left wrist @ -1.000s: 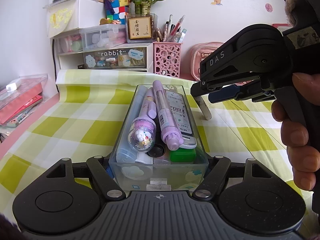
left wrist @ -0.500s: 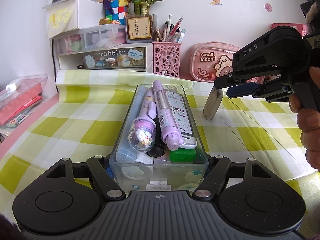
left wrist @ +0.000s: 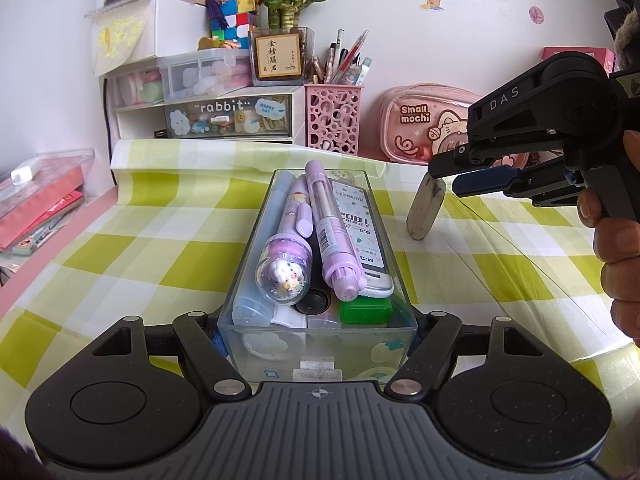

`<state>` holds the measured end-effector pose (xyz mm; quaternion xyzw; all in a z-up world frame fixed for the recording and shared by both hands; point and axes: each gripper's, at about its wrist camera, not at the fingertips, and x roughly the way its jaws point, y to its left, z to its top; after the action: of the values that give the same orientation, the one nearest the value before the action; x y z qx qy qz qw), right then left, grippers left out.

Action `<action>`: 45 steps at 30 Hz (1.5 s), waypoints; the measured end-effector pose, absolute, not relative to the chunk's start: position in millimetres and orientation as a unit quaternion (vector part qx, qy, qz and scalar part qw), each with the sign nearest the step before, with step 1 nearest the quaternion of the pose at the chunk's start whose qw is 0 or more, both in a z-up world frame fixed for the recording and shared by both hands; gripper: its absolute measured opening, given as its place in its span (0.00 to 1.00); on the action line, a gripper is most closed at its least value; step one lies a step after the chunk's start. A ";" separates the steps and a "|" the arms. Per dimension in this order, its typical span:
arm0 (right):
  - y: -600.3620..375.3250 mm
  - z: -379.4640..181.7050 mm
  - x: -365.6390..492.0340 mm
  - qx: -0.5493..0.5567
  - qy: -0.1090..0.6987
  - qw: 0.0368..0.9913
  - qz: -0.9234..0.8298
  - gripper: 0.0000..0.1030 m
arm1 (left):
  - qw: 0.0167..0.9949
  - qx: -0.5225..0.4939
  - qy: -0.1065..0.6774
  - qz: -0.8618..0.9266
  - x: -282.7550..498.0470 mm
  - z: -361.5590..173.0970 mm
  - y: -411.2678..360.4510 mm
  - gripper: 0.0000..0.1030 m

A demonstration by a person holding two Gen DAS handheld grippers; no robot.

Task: Organize stationery

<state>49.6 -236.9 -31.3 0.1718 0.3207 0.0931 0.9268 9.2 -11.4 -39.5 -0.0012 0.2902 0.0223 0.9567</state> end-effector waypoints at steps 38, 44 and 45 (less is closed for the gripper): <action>-193.6 -30.4 47.7 0.072 0.316 0.944 0.058 0.04 | 0.957 0.000 0.290 0.022 8.9 -39.4 -16.4 0.71; -199.6 -19.6 40.1 0.091 0.293 0.949 0.065 0.04 | 0.957 -0.001 0.290 0.021 8.8 -39.3 -16.6 0.71; -200.2 -20.8 40.9 0.095 0.294 0.949 0.066 0.04 | 0.957 -0.001 0.290 0.021 8.9 -39.4 -16.4 0.71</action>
<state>40.9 -200.2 -20.8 0.0951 0.2941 0.0662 0.9487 8.9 -16.4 -39.4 -0.0007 0.2900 0.0214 0.9568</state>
